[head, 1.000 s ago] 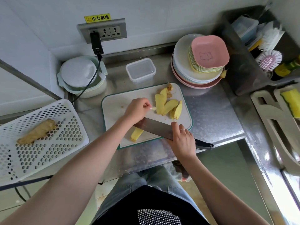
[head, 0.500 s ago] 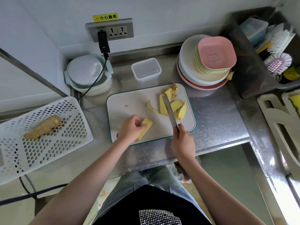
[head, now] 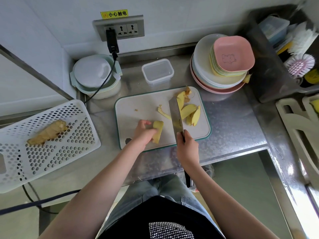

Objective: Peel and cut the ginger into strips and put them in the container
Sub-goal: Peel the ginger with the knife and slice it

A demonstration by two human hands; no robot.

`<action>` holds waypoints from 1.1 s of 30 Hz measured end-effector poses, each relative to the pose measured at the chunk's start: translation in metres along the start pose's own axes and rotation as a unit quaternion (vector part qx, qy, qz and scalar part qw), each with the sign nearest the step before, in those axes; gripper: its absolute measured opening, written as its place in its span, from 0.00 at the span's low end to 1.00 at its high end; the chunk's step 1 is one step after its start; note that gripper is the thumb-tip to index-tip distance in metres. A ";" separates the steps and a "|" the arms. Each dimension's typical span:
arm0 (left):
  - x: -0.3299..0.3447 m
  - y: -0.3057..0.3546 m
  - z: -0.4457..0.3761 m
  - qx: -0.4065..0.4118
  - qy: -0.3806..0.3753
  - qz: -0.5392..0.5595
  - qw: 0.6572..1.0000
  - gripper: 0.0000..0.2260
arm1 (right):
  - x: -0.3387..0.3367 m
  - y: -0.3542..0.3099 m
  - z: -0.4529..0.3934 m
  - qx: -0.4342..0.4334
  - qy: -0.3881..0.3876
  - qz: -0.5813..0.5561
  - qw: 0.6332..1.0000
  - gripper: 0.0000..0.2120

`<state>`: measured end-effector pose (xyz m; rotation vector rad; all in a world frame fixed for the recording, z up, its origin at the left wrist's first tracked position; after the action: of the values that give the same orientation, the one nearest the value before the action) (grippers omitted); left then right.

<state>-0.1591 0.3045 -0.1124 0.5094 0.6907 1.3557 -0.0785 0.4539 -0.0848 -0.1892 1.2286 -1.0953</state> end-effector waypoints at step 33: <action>-0.034 0.006 -0.006 0.290 0.028 -0.264 0.919 0.14 | 0.007 -0.010 -0.002 0.027 -0.017 -0.011 0.999 0.16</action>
<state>-0.1702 0.2718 -0.1074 0.6895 1.1931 0.6428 -0.0866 0.4442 -0.0834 -0.1792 1.1671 -1.1393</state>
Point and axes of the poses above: each hand's wrist, its own z-axis away from the middle knuckle, its own x-axis out of the palm, y = z × x, the point moved 3 cm from there along -z, towards the middle knuckle, and after that the axes turned 5 degrees about z, right-handed, at the moved point
